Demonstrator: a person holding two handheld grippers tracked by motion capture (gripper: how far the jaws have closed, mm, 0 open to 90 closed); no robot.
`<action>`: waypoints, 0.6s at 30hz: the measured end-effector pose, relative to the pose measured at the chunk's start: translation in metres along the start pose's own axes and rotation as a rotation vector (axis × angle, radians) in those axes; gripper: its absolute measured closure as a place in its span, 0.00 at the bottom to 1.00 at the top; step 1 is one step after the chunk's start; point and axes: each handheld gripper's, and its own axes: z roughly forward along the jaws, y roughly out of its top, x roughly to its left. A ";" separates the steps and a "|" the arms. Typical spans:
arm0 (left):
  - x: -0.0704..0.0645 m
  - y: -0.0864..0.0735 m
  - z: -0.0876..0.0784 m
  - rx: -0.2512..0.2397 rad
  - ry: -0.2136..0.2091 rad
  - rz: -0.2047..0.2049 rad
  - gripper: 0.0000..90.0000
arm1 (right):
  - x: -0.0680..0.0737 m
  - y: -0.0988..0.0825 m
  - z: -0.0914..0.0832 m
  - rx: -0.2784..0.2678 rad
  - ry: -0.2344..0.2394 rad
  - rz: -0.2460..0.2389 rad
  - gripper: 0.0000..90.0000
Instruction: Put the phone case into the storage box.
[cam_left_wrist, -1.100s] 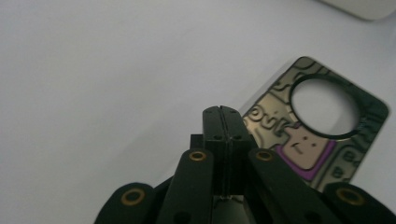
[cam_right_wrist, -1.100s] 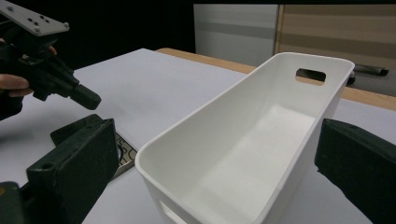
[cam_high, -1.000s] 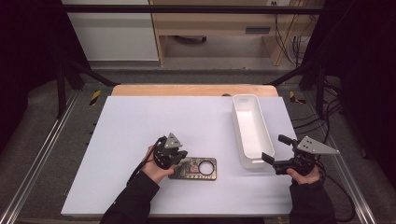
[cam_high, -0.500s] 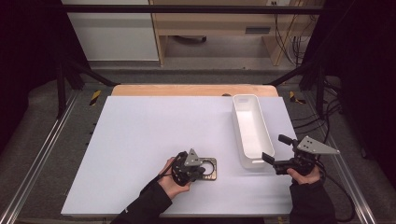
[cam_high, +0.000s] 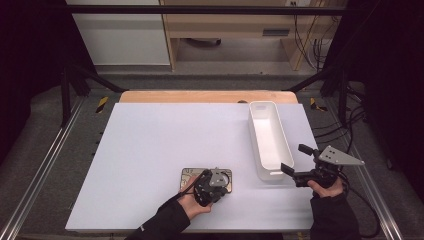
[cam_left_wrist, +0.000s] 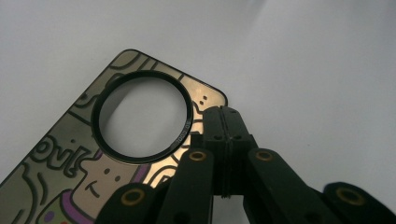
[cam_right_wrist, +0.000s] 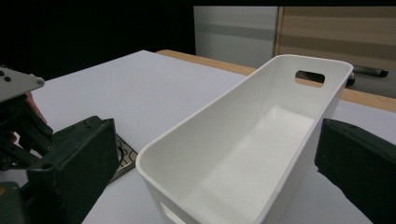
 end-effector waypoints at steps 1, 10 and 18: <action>0.000 0.000 0.001 0.004 -0.004 0.001 1.00 | 0.000 0.000 0.000 0.000 0.000 -0.001 0.00; -0.001 0.001 0.005 0.007 0.024 0.030 1.00 | 0.000 0.000 0.000 0.001 0.000 -0.002 0.00; 0.008 0.005 0.010 -0.008 0.056 0.009 1.00 | 0.000 0.000 0.001 0.004 0.002 -0.002 0.00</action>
